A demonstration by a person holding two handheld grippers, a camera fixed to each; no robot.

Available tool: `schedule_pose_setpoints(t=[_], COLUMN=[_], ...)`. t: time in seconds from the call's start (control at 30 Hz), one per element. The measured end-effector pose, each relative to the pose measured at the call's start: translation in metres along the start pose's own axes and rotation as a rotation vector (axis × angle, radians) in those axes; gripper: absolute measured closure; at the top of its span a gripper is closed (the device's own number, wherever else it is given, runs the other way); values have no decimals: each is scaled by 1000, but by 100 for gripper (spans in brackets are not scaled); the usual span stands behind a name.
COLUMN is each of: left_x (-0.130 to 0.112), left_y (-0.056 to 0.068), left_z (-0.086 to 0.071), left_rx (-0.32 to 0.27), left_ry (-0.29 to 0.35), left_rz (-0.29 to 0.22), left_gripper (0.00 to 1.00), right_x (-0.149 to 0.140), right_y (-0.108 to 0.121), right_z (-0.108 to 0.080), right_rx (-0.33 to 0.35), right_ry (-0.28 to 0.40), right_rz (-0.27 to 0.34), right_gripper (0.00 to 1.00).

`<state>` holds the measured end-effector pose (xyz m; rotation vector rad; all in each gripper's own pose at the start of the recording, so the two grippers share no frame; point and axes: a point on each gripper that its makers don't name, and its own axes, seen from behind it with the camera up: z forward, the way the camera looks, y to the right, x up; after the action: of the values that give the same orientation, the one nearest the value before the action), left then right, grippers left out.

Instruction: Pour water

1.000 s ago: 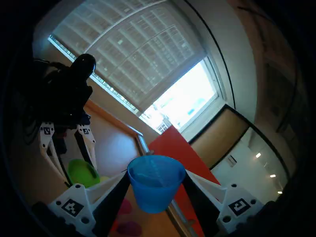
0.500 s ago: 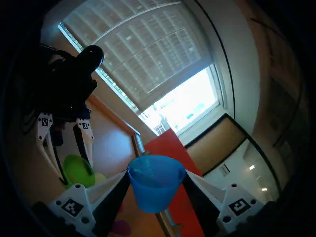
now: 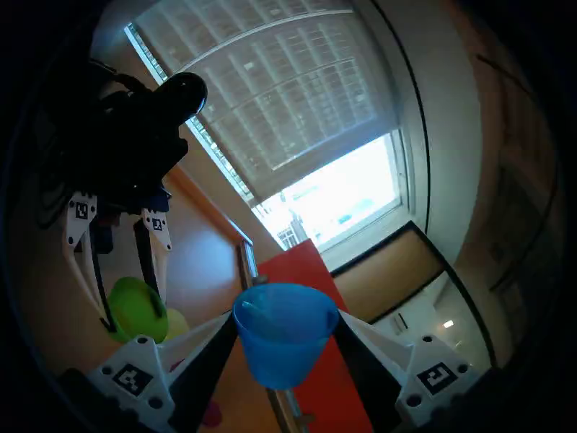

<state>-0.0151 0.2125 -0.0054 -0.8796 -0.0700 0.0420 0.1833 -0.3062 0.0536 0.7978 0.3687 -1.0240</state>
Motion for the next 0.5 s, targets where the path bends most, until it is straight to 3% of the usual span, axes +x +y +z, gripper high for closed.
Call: schedule_pose_setpoints(t=[0.5], left_x=[3], left_y=[0], left_z=[2], left_rx=[-4], left_ry=[5], left_rz=[0], left_gripper=[12], right_x=[4], right_y=[3], right_z=[1], right_rx=[0], right_ry=[5], right_rz=[-71], right_gripper=[8])
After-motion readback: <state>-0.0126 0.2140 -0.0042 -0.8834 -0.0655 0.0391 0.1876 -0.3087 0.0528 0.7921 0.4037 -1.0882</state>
